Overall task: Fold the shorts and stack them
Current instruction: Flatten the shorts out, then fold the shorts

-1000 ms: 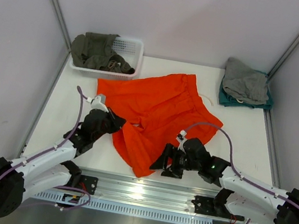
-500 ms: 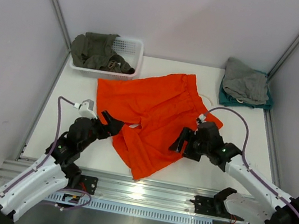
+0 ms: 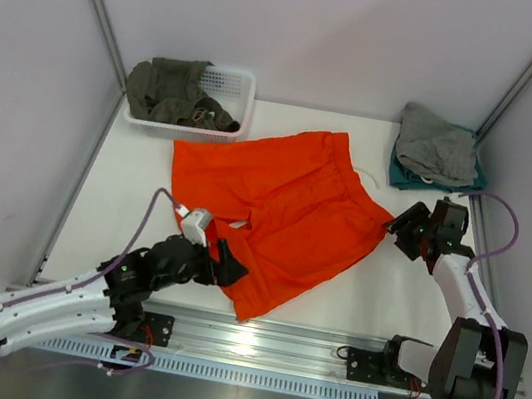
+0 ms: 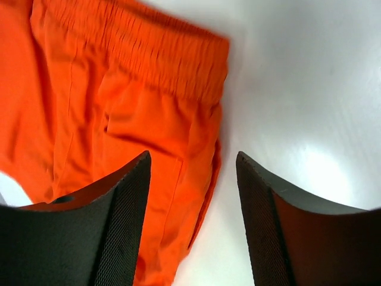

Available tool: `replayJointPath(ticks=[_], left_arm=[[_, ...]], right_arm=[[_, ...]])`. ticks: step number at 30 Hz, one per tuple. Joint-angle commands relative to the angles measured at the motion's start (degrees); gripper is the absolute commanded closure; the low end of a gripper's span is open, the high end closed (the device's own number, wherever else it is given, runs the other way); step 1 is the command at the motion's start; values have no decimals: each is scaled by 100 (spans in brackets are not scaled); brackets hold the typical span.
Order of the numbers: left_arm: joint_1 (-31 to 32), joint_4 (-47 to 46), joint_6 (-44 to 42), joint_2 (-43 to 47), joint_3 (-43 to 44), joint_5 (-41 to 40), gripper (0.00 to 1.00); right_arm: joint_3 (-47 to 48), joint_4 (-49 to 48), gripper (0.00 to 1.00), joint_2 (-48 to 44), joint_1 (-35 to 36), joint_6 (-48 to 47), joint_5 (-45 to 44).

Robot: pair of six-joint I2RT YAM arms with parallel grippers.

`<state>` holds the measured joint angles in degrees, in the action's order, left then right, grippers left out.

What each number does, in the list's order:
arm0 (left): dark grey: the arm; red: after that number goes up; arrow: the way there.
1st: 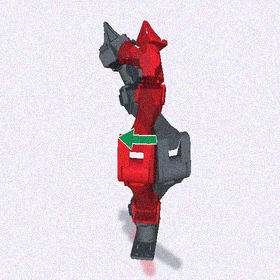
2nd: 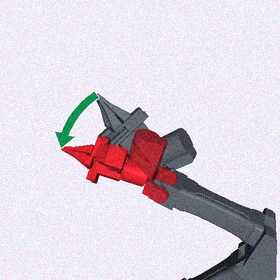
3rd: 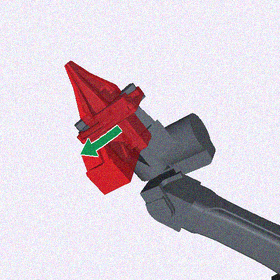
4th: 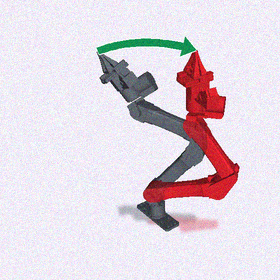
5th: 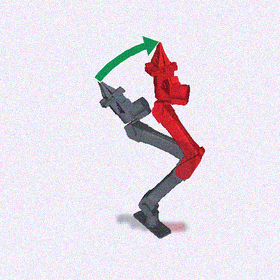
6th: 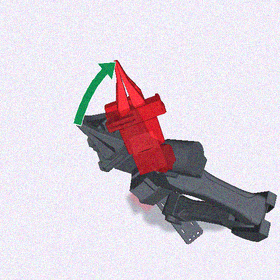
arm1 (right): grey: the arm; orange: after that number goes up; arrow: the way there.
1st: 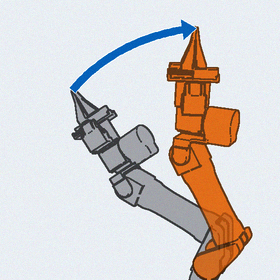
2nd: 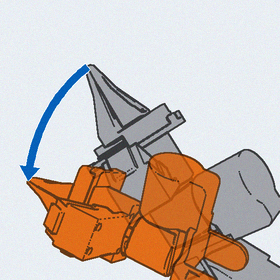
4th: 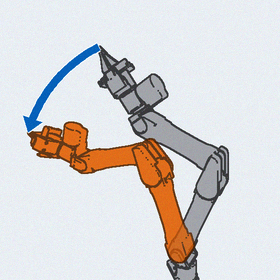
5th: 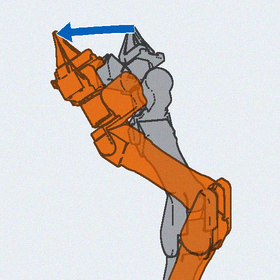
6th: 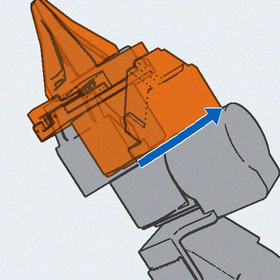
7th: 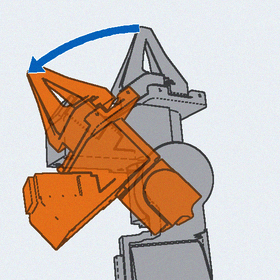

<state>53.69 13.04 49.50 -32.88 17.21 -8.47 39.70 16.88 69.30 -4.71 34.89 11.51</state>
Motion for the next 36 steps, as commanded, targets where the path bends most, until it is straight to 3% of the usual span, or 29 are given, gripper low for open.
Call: replayJointPath(ticks=[1,6,12,20,23,24,27,36], left_arm=[[701,-57,-70,-700,649,-811,1],[1380,532,-405,-1728,1476,-1490,1],[1837,1060,-914,-2257,2083,-1947,1],[2013,1087,-1592,-2626,2462,-1746,1],[2040,1017,-1951,-2854,2620,-1605,1],[2084,1034,-2022,-2925,2716,-1614,1],[2180,937,-2382,-3250,2928,-1447,1],[2927,1377,-2735,-4076,3411,-1544,1]], right_arm=[[230,-730,39,399,-205,-123,-289],[626,-1020,41,1348,-416,-124,-316],[697,-1678,44,2070,-382,96,-282],[574,-2382,53,2422,-303,228,36],[486,-2550,67,2395,-259,263,44],[494,-2576,79,2404,-267,290,71],[591,-2559,99,2474,-294,325,150],[1153,-2330,100,2747,-338,378,88]])
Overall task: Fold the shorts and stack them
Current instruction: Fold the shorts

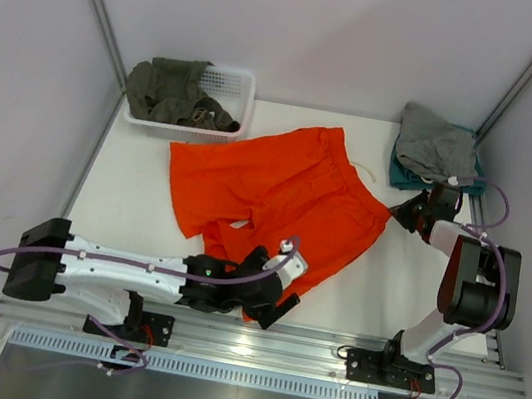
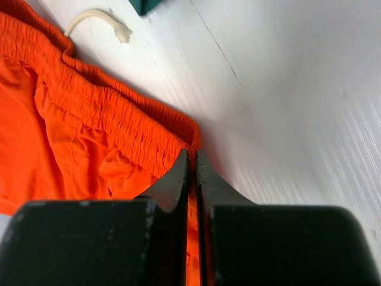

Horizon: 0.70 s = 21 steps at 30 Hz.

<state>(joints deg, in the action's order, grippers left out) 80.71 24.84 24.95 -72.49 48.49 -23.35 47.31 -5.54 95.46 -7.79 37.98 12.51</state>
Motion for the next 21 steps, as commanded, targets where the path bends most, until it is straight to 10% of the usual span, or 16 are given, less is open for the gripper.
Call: replayJointPath(ticks=[1,21], left_arm=[[261,240,-280,-273,353,-64,1],[516,478,-201,-1926,794,384,52]], right_arm=[[489,-79,100,209,-38,78,-29],[701,-52,100,491,-117,87,-65]])
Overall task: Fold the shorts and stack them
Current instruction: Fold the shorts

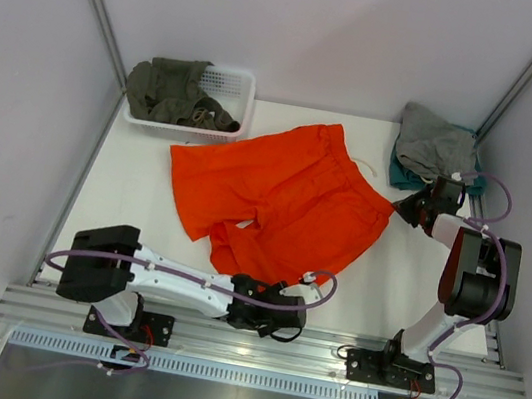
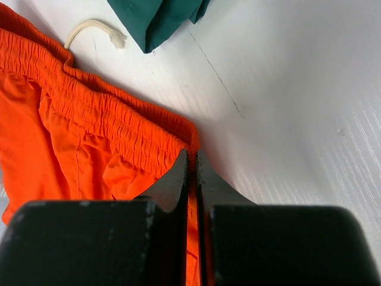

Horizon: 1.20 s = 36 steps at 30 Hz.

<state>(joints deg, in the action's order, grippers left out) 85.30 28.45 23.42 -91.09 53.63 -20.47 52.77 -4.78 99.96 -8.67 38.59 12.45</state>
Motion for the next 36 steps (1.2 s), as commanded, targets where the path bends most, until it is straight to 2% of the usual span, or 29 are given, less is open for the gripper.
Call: replayJointPath(ticks=[1,9,13,15,18,21,22,27,34,36], left_arm=[[66,152,-31,-93,297,87,52],[75,354,119,-322,253,-290,52],[75,512,277,-357,219,-519,44],[66,460,304,-331,183,-520,43],[66,302,286,-357,96,-379,52],[66,249,286,-462,139,-265,75],[66,275,356,-471,165,-291,88],[66,398,444,-313,183,-160,100],[198,872,725,99,481,157,100],[277,943,821,170,570,481,100]], right_arm=[[154,-138,100,41,-39,26,-41],[137,-147,100,50,-47,26,-32],[137,-155,100,41,-56,17,-14],[128,-164,100,41,-65,17,-14],[110,-182,100,41,-65,35,12],[119,-173,100,32,-65,26,21],[119,-164,100,32,-65,26,3],[163,-146,100,85,-74,52,-49],[540,90,100,322,-91,79,-128],[751,335,100,340,-109,26,-207]])
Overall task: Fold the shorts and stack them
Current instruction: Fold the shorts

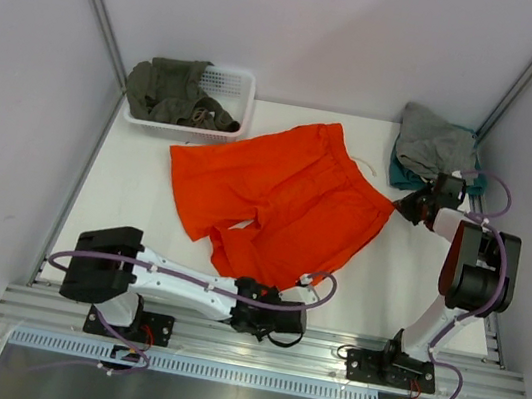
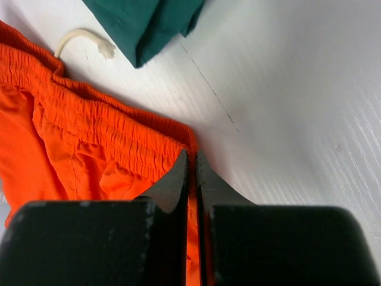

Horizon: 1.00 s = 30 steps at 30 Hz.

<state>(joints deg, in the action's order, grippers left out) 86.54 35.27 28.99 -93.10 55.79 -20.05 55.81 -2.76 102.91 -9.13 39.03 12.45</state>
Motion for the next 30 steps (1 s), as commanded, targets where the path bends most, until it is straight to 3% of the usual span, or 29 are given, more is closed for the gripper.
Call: replayJointPath(ticks=[1,7,14,23,30], left_arm=[[187,253,300,432,458,563,100],[231,-300,484,600,573,1748,100],[231,-520,493,477,880,2453,100],[117,-1486,783,1110,793,3437,100],[117,-1970,888,600,1268,4095,100]], right_arm=[[509,214,100,45,-63,-35,-225],[834,979,100,-306,-81,-377,-603],[1054,1489,100,-685,-186,-598,-823],[1537,2182,100,-1071,-555,-826,-875],[1994,2667,100,-1326,-740,-976,-980]])
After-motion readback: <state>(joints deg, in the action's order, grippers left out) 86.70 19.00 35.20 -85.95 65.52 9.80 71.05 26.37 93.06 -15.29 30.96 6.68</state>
